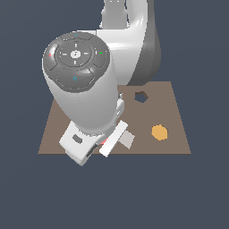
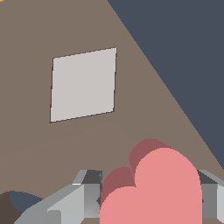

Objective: Insert a designated object into the corresponding slot on a board.

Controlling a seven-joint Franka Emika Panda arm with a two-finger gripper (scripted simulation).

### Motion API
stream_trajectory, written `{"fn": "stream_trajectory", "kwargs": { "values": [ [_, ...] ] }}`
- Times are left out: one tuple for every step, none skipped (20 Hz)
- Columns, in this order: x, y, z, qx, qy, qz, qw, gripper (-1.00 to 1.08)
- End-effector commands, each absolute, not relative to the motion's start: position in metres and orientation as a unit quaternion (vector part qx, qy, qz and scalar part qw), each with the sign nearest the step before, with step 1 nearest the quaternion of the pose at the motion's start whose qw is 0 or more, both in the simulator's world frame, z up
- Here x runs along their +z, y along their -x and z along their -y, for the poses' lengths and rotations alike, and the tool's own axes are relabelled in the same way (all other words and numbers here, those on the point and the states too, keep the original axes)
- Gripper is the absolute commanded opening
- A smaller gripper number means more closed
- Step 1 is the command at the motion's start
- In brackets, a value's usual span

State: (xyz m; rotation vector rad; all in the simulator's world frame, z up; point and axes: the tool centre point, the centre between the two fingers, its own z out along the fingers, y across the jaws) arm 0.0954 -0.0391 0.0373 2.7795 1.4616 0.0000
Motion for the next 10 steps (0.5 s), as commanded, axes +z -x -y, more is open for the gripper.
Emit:
{"fn": "stream_trajectory", "kwargs": {
  "values": [
    [0.038, -0.089, 0.032, 0.000, -0.856, -0.516, 0.001, -1.00],
    [0.038, -0.086, 0.030, 0.000, -0.844, -0.536, 0.001, -1.00],
    [0.038, -0.083, 0.027, 0.000, -0.832, -0.555, 0.001, -1.00],
    [0.038, -0.080, 0.025, 0.000, -0.819, -0.574, 0.001, -1.00],
    [0.038, -0.076, 0.023, 0.000, -0.806, -0.592, 0.001, -1.00],
    [0.039, -0.073, 0.021, 0.000, -0.792, -0.610, 0.001, -1.00],
    [0.039, -0.070, 0.019, 0.000, -0.778, -0.628, 0.001, -1.00],
    [0.039, -0.066, 0.018, 0.000, -0.764, -0.645, 0.001, -1.00],
    [0.039, -0.063, 0.016, 0.000, -0.749, -0.662, 0.001, -1.00],
    [0.039, -0.059, 0.015, 0.000, -0.734, -0.679, 0.001, -1.00]
  ]
}}
